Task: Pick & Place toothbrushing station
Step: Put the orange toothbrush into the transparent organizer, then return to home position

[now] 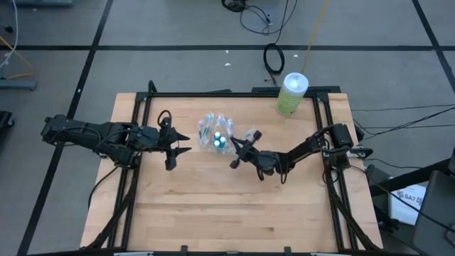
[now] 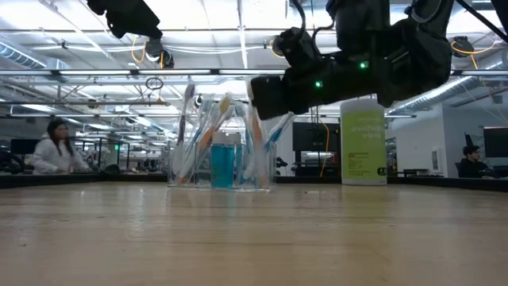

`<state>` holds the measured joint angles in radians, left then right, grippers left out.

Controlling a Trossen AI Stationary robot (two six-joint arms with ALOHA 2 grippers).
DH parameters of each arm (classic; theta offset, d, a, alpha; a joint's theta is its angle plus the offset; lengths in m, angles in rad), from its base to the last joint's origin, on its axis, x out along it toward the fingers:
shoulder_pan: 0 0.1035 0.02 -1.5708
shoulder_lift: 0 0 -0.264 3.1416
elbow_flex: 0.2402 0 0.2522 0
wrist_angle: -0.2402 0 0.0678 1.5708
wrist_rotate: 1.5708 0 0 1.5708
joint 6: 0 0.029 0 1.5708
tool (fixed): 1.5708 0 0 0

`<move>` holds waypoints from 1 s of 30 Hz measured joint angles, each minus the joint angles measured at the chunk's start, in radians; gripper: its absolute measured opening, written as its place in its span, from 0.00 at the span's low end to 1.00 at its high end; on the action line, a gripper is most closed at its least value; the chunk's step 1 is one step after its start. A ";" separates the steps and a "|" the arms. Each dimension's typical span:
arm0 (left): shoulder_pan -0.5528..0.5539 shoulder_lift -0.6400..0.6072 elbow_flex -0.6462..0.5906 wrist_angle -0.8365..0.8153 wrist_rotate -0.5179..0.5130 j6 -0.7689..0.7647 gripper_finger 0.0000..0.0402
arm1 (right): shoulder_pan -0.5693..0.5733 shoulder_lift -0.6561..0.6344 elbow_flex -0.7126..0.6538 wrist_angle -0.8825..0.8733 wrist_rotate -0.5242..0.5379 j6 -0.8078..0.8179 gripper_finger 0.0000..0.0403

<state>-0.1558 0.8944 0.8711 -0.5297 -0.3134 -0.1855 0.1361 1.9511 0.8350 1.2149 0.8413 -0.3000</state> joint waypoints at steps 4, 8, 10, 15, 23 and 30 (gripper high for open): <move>0.000 0.000 0.000 0.000 0.000 0.000 0.46 | 0.003 0.000 -0.015 -0.032 -0.001 0.000 0.00; 0.000 0.000 0.000 0.001 0.000 -0.001 0.46 | 0.003 -0.001 -0.027 -0.047 -0.001 0.002 0.00; 0.000 0.000 0.000 0.001 0.000 -0.003 0.46 | 0.003 -0.002 -0.029 -0.051 -0.001 0.008 0.01; 0.000 0.000 0.000 0.001 0.000 -0.012 0.46 | 0.008 -0.001 -0.030 -0.057 -0.005 -0.002 0.07; 0.000 0.000 0.000 -0.001 0.000 -0.027 0.46 | 0.046 -0.014 -0.031 -0.059 0.053 -0.001 0.24; -0.001 -0.002 0.000 -0.009 -0.002 -0.028 0.46 | 0.101 -0.099 -0.031 -0.054 0.055 -0.058 0.33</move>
<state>-0.1566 0.8923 0.8707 -0.5389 -0.3149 -0.2131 0.2374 1.8516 0.8036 1.1613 0.8960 -0.3579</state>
